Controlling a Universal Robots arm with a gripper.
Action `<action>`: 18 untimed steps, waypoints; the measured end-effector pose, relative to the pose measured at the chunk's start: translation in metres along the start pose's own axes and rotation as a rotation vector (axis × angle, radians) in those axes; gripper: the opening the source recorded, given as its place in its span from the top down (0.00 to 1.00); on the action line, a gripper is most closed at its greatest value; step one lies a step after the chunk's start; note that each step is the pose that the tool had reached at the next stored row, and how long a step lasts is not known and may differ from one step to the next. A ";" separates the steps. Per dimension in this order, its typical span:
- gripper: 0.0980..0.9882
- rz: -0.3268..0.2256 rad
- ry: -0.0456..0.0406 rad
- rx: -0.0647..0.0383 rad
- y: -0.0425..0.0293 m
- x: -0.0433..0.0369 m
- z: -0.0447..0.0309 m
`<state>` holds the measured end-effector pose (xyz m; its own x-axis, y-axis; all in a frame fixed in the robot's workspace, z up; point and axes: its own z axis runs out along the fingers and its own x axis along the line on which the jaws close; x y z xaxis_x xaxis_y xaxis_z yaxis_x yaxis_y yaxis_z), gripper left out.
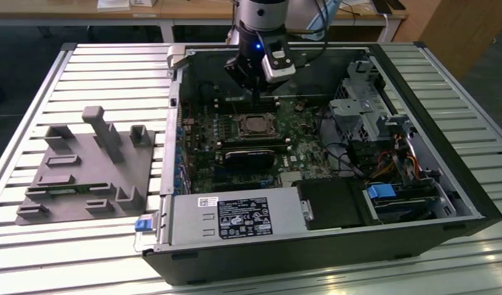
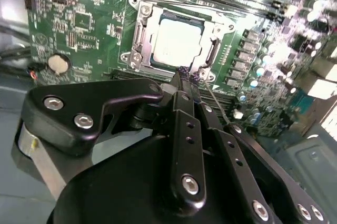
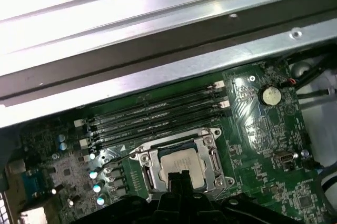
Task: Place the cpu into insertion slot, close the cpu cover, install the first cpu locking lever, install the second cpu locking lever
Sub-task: 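Install the first cpu locking lever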
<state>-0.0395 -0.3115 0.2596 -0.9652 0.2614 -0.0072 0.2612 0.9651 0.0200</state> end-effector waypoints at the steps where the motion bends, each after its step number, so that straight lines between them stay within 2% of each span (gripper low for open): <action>1: 0.99 -0.018 0.0004 0.000 0.0000 0.0000 0.0001; 13: 0.99 -0.236 0.0048 -0.002 0.0000 0.0000 0.0006; 16: 0.99 -0.263 0.0051 -0.002 -0.0003 0.0009 0.0008; 18: 0.99 -0.263 0.0051 -0.002 -0.0015 0.0055 0.0006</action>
<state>-0.0451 -0.3115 0.2589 -1.0000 0.0011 -0.0074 0.0009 0.9998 0.0200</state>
